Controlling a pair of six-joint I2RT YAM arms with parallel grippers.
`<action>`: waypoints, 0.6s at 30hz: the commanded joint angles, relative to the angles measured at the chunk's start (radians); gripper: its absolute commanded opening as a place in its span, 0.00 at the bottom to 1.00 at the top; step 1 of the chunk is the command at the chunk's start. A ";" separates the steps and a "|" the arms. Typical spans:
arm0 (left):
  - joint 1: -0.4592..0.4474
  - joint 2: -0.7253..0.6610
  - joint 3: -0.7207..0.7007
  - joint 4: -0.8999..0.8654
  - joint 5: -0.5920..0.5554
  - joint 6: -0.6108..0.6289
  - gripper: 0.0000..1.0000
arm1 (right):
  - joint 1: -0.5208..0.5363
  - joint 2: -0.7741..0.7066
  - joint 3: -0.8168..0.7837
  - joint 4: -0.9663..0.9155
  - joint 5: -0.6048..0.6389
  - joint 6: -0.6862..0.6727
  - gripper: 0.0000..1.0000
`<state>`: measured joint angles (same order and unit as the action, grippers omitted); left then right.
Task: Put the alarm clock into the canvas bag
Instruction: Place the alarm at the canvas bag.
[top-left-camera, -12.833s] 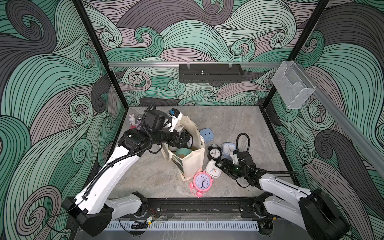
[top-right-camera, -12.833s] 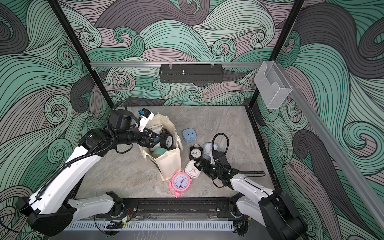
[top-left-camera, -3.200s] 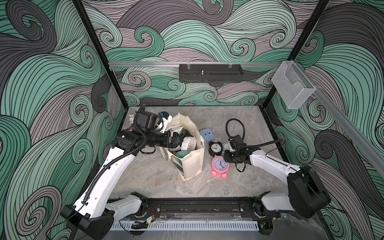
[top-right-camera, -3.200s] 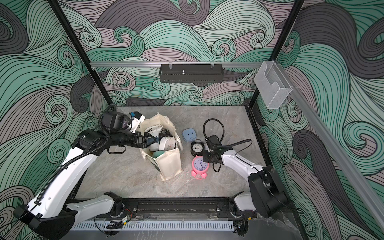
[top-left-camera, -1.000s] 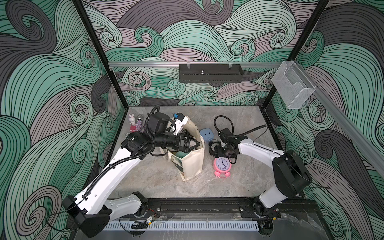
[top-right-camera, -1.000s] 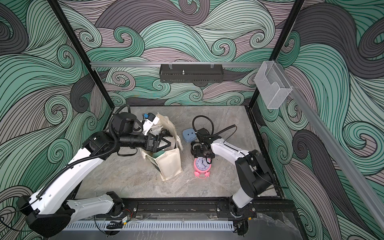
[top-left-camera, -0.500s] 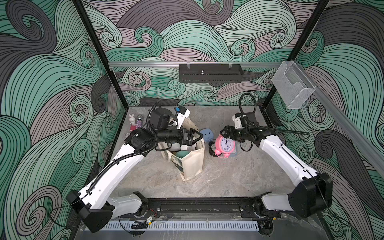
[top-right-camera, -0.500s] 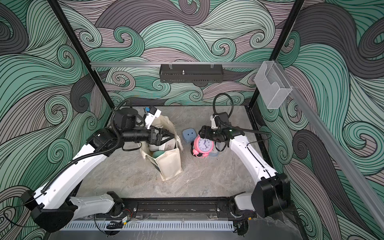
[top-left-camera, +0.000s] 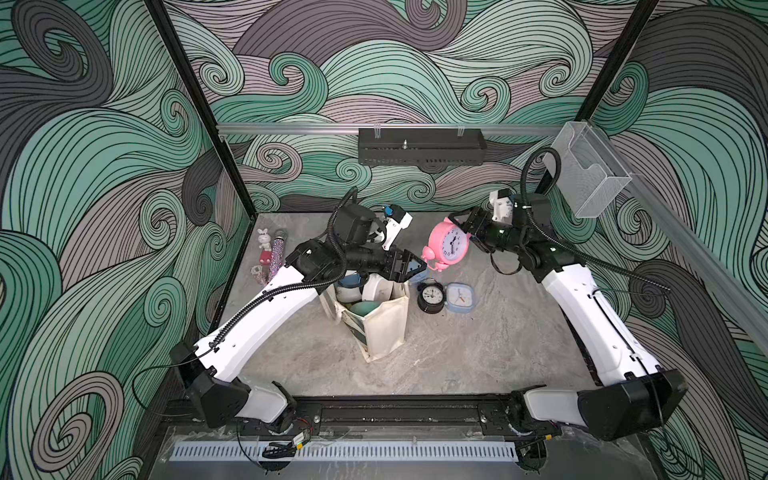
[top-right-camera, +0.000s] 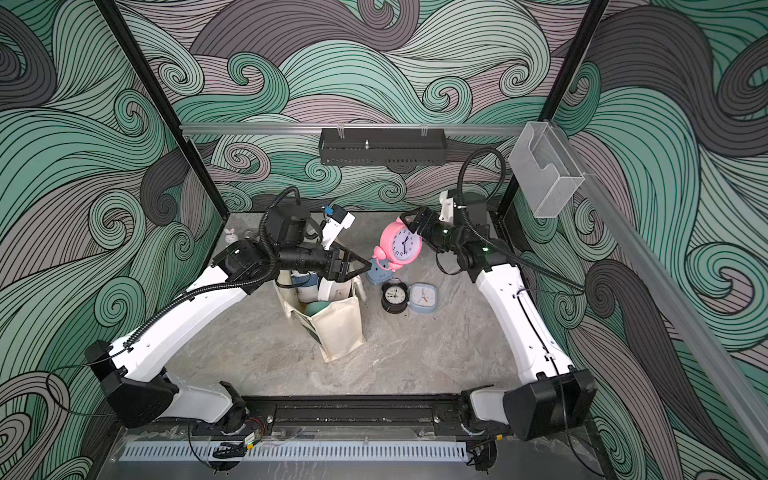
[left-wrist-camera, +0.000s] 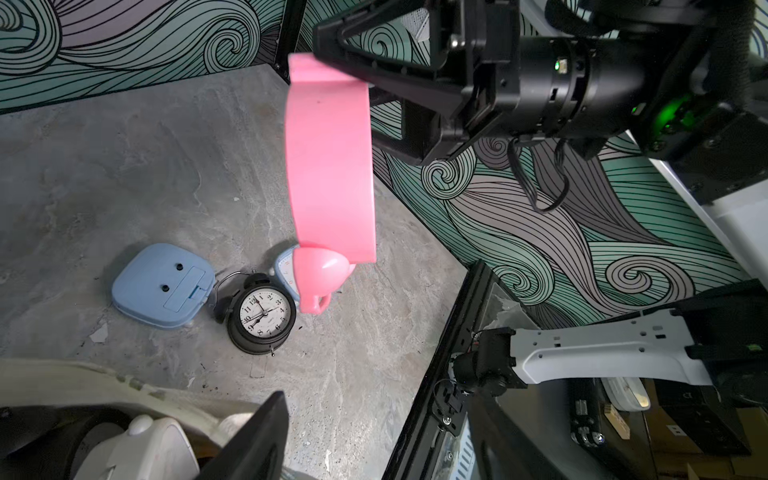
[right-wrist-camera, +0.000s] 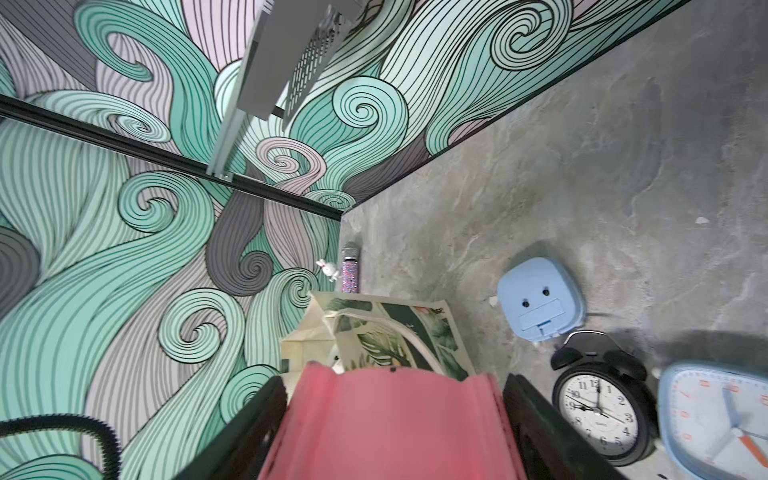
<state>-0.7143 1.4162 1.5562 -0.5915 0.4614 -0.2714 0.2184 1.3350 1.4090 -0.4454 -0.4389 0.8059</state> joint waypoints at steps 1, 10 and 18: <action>-0.015 0.000 -0.020 0.082 -0.048 0.059 0.66 | -0.011 -0.023 0.016 0.102 -0.076 0.124 0.57; -0.024 0.062 -0.061 0.197 -0.156 0.060 0.57 | -0.014 -0.044 0.000 0.167 -0.130 0.205 0.56; -0.025 0.068 -0.083 0.279 -0.178 0.030 0.43 | -0.016 -0.049 -0.024 0.193 -0.149 0.224 0.56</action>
<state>-0.7322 1.4918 1.4803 -0.3809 0.3126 -0.2306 0.2081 1.3071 1.3945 -0.2962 -0.5602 1.0103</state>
